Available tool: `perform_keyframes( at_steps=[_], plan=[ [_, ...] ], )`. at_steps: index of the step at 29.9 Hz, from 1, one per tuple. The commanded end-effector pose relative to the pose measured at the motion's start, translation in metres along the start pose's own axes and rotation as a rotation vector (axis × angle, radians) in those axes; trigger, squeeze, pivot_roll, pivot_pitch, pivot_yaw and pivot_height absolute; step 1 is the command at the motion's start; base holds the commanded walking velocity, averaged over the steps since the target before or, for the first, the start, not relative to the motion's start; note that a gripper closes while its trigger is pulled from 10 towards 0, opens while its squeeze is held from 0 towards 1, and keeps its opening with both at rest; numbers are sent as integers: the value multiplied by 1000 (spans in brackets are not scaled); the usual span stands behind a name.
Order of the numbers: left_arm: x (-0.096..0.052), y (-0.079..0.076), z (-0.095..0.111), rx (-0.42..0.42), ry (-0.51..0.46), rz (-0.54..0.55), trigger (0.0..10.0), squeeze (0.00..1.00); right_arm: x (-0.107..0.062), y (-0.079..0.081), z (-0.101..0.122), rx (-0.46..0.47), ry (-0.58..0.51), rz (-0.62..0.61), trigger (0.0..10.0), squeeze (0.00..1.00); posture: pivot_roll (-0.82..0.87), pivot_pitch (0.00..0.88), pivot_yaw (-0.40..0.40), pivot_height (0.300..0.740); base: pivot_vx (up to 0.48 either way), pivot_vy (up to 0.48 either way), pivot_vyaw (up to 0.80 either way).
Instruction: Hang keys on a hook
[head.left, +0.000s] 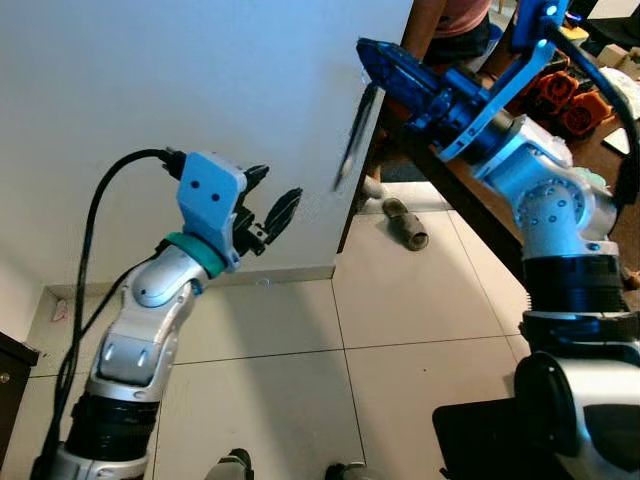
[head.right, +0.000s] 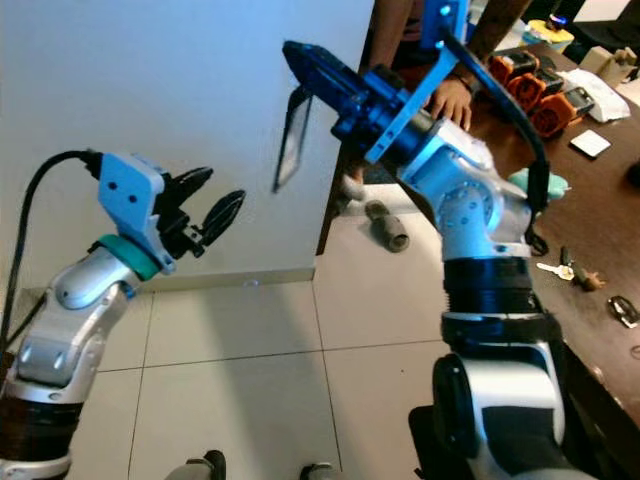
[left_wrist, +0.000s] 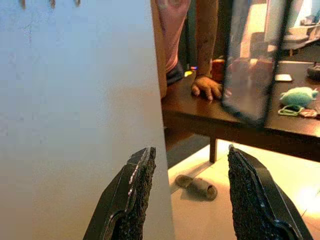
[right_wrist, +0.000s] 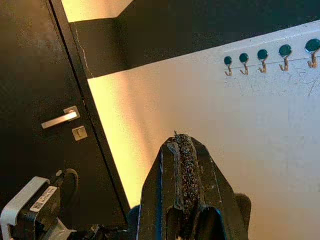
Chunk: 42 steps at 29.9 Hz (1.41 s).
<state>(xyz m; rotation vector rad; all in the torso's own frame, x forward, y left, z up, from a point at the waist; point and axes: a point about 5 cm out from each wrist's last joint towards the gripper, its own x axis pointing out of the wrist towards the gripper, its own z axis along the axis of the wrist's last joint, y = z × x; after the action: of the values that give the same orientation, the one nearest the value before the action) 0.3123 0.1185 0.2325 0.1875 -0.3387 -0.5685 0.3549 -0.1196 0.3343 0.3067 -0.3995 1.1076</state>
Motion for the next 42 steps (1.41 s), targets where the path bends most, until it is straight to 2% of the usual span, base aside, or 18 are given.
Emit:
perform_keyframes(
  at_steps=[1, 6, 10, 11, 22, 23, 31, 34, 39, 40, 42],
  plan=[
    [1, -6, 3, -10, -12, -25, 10000, 0, 4, 0, -2, -24, 20, 0, 0, 0, -9, 62, -29, 740, 0, 0, 0],
    [1, -7, 6, -21, -18, -29, 10000, 0, 5, -1, -13, -39, 64, -21, 0, 0, -7, 61, -29, 740, 0, 0, 0],
    [1, -10, 7, -67, -27, -57, 10000, 0, 6, -1, -17, -41, 77, -29, 0, 0, -6, 63, -28, 740, 0, 0, 0],
    [0, -12, 8, -87, -30, -74, 10000, 1000, 7, -1, -19, -39, 76, -30, 0, 0, -4, 66, -28, 740, 0, 0, 0],
    [5, -21, 8, -71, -17, -70, 10000, 1000, 14, 4, -25, -23, 64, -17, 0, 0, -2, 68, -29, 740, 0, 0, 0],
    [6, -21, 9, -72, -16, -58, 10000, 0, 16, 6, -26, -17, 64, -11, 0, 0, -5, 70, -29, 740, 0, 0, 0],
    [12, -15, 9, -72, -4, 14, 10000, 0, 22, 11, -35, 9, 69, 4, 0, 0, -5, 70, -29, 740, 0, 0, 0],
    [14, -11, 7, -52, 21, 74, 10000, 0, 24, 18, -42, 43, 68, 23, 0, 0, -12, 75, -32, 740, 0, 0, 0],
    [15, -9, 7, -50, 28, 83, 10000, 0, 24, 20, -43, 50, 67, 27, 0, 0, -12, 75, -32, 740, 0, 0, 0],
    [15, -9, 6, -56, 30, 90, 0, 0, 24, 21, -44, 55, 67, 31, 0, 0, -16, 76, -33, 740, 0, 0, 0],
    [15, -8, 4, -55, 41, 106, 0, 0, 24, 23, -45, 68, 67, 40, 0, 0, -16, 78, -33, 740, 0, 0, 0]
  ],
)
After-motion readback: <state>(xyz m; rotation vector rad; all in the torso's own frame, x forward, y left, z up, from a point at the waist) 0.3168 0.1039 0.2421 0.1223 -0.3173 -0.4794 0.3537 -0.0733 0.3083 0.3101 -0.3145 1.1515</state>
